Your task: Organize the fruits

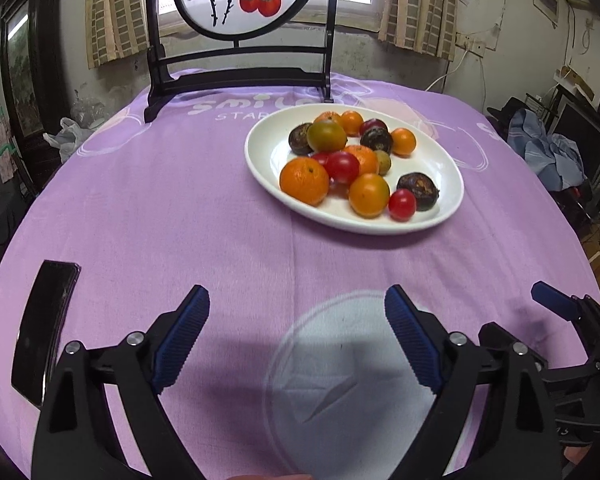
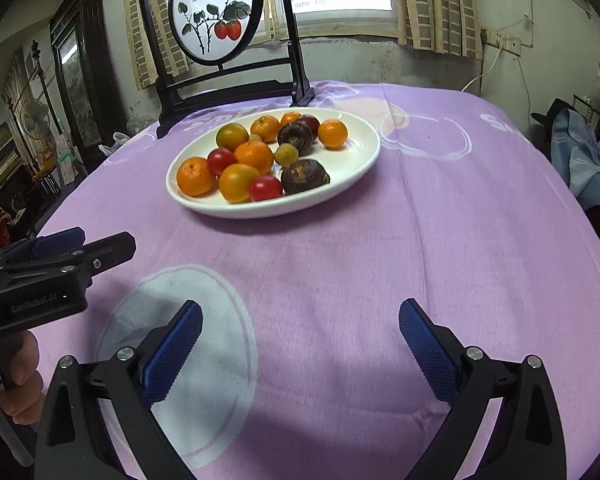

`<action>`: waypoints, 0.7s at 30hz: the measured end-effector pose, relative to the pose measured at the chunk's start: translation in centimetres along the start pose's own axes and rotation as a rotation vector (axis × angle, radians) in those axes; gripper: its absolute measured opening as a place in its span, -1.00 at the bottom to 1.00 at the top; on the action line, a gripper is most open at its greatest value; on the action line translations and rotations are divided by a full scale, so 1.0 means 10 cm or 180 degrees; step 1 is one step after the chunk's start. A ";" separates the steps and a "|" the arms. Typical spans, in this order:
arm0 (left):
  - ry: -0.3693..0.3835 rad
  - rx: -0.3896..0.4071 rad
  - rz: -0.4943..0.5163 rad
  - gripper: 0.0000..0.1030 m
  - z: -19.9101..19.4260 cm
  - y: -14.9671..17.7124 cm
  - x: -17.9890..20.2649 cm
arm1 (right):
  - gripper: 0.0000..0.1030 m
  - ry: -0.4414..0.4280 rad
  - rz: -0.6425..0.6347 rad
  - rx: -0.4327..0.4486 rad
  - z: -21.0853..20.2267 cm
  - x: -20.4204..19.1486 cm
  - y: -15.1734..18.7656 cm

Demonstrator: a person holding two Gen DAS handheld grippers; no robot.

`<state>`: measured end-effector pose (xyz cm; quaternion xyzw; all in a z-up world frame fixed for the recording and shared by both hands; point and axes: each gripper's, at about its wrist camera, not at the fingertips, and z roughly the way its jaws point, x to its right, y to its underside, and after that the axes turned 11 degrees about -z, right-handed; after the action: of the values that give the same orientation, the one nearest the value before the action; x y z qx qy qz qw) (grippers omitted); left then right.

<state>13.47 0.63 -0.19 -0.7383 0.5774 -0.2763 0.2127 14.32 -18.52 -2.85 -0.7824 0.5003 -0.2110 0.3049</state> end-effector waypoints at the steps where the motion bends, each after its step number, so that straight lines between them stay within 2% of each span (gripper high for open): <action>1: -0.0001 -0.0013 -0.0005 0.69 0.01 0.02 -0.01 | 0.93 0.0011 -0.0004 -0.0003 0.00 0.00 0.02; 6: -0.0012 -0.0030 0.0025 0.70 0.06 0.14 -0.04 | 0.93 -0.0018 0.0023 0.0001 0.02 0.02 0.08; 13: 0.0029 -0.0059 0.0140 0.74 0.11 0.22 0.01 | 0.93 0.0100 -0.0089 -0.0055 0.04 -0.02 0.08; 17: -0.0007 -0.0136 0.0173 0.76 0.16 0.24 0.01 | 0.93 0.0170 -0.0146 -0.0209 0.11 -0.05 0.11; 21: -0.0196 -0.0107 0.0207 0.76 0.20 0.27 0.02 | 0.93 0.0182 -0.0131 -0.0299 0.14 -0.04 0.14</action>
<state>12.80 -0.21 -3.39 -0.7308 0.5988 -0.2367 0.2268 14.18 -18.25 -4.86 -0.7996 0.5020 -0.2158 0.2491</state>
